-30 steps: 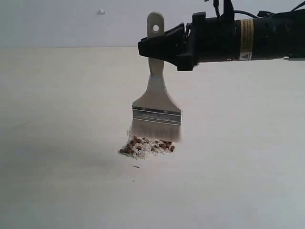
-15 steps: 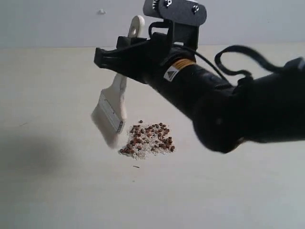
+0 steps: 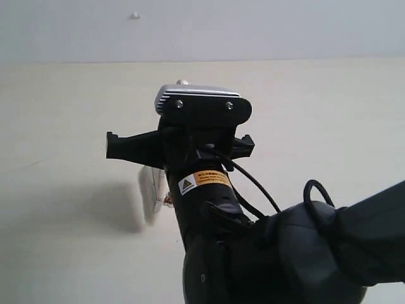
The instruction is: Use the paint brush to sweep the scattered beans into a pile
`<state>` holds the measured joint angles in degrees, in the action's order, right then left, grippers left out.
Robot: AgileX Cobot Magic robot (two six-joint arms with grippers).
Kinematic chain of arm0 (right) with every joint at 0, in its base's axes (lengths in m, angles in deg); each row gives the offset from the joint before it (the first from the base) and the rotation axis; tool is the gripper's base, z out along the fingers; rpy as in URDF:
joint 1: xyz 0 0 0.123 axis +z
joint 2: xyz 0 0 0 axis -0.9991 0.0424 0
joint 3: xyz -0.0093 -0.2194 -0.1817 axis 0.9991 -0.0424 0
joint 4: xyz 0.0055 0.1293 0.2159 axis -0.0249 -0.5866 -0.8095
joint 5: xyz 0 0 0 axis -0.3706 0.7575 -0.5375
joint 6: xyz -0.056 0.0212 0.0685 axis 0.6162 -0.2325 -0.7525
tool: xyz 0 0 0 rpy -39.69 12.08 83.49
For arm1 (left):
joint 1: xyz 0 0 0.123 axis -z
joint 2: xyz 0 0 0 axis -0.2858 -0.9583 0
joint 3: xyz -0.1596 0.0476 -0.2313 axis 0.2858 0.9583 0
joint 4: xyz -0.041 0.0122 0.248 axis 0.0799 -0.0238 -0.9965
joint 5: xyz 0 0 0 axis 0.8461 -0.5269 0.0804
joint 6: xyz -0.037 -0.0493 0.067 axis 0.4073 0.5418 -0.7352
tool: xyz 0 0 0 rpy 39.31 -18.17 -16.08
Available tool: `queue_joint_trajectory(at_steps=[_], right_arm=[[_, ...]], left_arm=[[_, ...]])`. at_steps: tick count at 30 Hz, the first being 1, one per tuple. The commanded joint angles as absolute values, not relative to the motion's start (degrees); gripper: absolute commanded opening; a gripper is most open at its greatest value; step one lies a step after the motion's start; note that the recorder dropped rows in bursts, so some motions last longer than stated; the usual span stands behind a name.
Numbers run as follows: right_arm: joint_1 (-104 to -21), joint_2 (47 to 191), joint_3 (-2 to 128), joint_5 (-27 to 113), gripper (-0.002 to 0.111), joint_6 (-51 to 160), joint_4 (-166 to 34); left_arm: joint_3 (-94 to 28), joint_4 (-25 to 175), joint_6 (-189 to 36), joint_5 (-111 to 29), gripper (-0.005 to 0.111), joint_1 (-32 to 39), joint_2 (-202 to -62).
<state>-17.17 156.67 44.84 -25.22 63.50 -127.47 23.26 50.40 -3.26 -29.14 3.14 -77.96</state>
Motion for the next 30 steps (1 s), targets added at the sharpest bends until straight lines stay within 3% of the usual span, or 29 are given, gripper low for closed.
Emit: queue_joint_trajectory(at_steps=[1,7,30], right_arm=[[-16.9,156.8,44.8,-26.9,0.0,58.2,-124.2],[-16.9,156.8,44.8,-26.9,0.0,59.4,-120.3],[-16.9,159.3,44.8,-26.9,0.0,71.8,-135.0]], left_arm=[[23.6,50.1,-3.2,-29.0,0.0,3.3,-77.8],[23.6,50.1,-3.2,-29.0,0.0,3.3,-77.8],[23.6,50.1,-3.2,-29.0,0.0,3.3,-77.8]])
